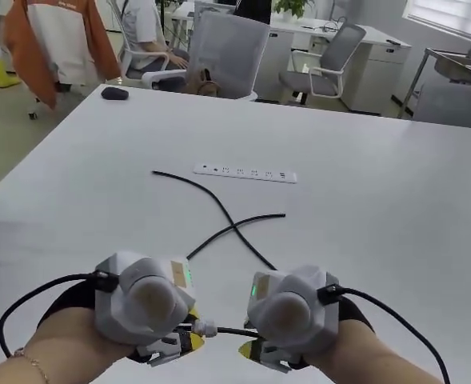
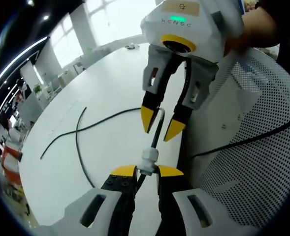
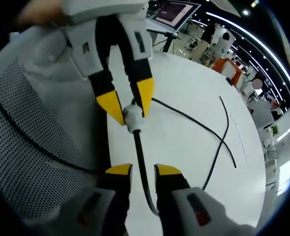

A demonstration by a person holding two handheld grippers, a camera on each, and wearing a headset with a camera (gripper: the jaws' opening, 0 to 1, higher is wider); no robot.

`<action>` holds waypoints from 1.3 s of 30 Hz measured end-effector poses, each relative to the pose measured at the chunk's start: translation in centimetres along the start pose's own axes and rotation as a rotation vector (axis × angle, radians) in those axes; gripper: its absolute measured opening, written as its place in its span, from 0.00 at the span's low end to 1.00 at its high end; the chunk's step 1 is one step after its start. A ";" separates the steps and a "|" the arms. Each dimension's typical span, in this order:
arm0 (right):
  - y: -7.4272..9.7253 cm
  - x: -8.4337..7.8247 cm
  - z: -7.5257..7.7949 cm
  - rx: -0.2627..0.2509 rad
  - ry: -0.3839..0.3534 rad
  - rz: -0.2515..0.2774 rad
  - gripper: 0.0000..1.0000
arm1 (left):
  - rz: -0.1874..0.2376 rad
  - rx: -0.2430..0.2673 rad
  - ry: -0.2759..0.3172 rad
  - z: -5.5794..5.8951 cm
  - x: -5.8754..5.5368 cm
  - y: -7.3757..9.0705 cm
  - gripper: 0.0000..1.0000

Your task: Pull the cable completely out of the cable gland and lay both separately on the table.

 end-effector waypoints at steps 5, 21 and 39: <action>0.0 0.6 -0.1 0.000 0.024 0.028 0.14 | 0.000 0.004 -0.010 0.0 0.1 0.0 0.17; -0.6 -0.4 -0.2 0.019 0.026 -0.028 0.02 | -0.017 0.004 -0.027 -0.1 -0.2 -0.1 0.17; -0.2 0.8 -0.5 0.069 -0.063 0.067 0.07 | 0.015 0.000 -0.001 -0.3 0.1 0.3 0.15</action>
Point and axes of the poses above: the centre of the closed fingertips' face, and the gripper's own axes: y roughly backward along the fingers, z roughly to its right, x roughly out of its top, the point moved 4 cm from there along y, roughly backward along the fingers, and after that the axes turned 3 degrees about -y, right-handed, at the moved point
